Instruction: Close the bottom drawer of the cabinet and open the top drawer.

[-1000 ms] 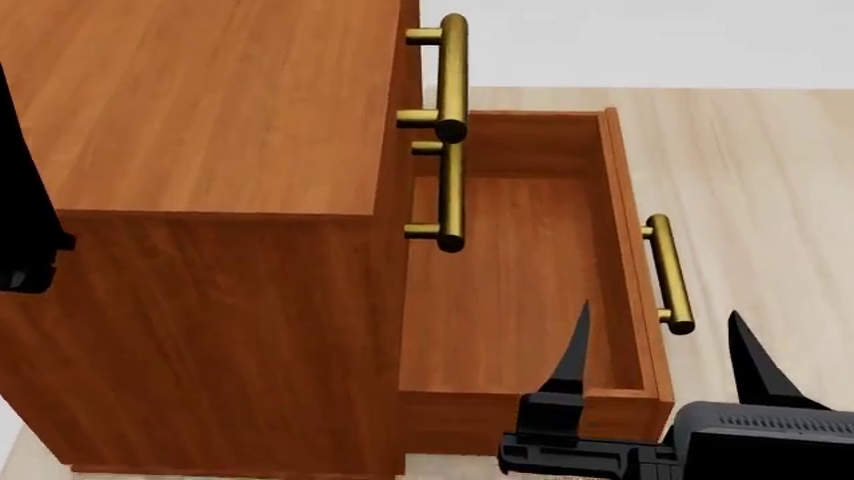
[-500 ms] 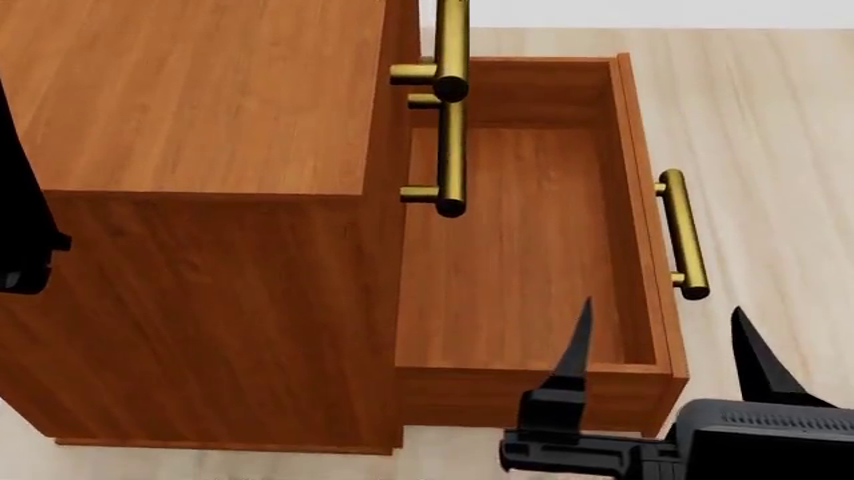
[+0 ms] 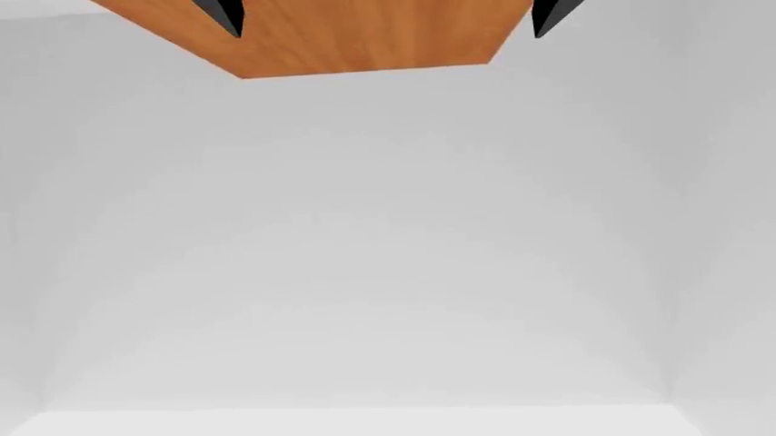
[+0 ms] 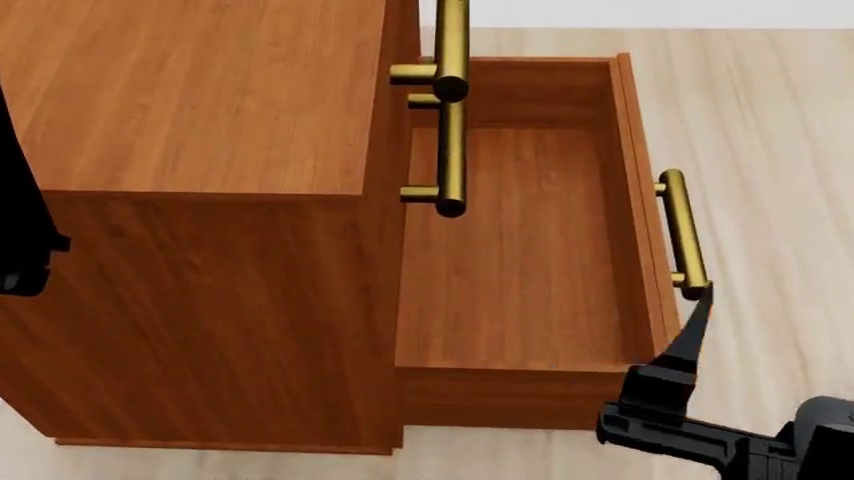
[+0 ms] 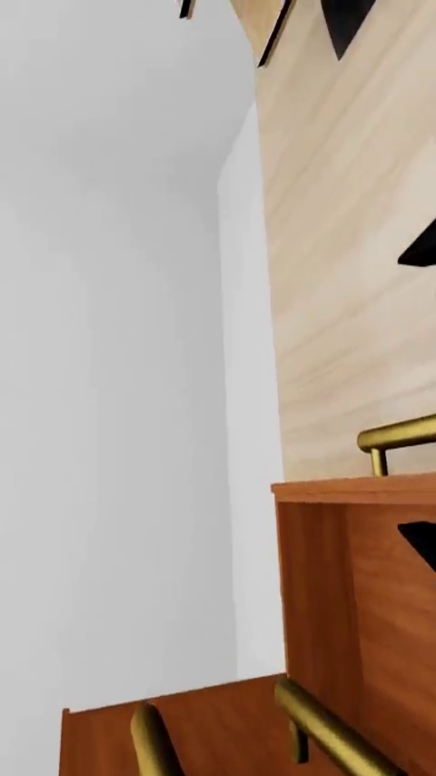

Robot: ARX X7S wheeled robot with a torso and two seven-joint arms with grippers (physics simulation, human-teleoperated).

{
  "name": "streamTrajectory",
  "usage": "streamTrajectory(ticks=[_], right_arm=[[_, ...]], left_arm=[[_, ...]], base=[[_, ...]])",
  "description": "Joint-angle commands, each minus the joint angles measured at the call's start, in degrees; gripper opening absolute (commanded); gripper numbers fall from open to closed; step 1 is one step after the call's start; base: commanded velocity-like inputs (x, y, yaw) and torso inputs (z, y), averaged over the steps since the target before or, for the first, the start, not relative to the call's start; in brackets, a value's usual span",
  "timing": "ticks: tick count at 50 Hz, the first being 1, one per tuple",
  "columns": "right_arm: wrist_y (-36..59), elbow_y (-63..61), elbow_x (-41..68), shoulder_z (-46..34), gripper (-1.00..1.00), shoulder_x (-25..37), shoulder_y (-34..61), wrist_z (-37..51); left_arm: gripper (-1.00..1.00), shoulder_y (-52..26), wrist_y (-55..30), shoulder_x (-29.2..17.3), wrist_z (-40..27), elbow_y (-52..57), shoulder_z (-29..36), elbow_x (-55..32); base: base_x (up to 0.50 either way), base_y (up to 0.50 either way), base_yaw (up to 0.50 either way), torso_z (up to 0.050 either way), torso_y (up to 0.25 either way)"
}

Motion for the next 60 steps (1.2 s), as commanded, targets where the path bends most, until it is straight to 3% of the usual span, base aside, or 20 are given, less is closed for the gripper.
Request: streamTrajectory(ticks=[1, 23, 60], right_arm=[[0.78, 1.58, 0.02, 5.51, 1.00, 0.32, 0.16, 3.13], [2.55, 9.76, -3.07, 6.84, 1.00, 2.74, 5.51, 5.90], [-5.64, 45.64, -8.64, -1.74, 1.00, 1.59, 21.69, 1.81]], left_arm=[[1.00, -0.18, 0.15, -0.29, -0.16, -0.10, 0.30, 0.04], [1.00, -0.16, 0.29, -0.88, -0.46, 0.31, 0.15, -0.64], [1.00, -1.25, 0.68, -1.72, -0.82, 0.05, 0.35, -1.23]], base=[[0.00, 0.00, 0.00, 0.000, 0.000], [0.00, 0.00, 0.00, 0.000, 0.000], [0.00, 0.00, 0.00, 0.000, 0.000]])
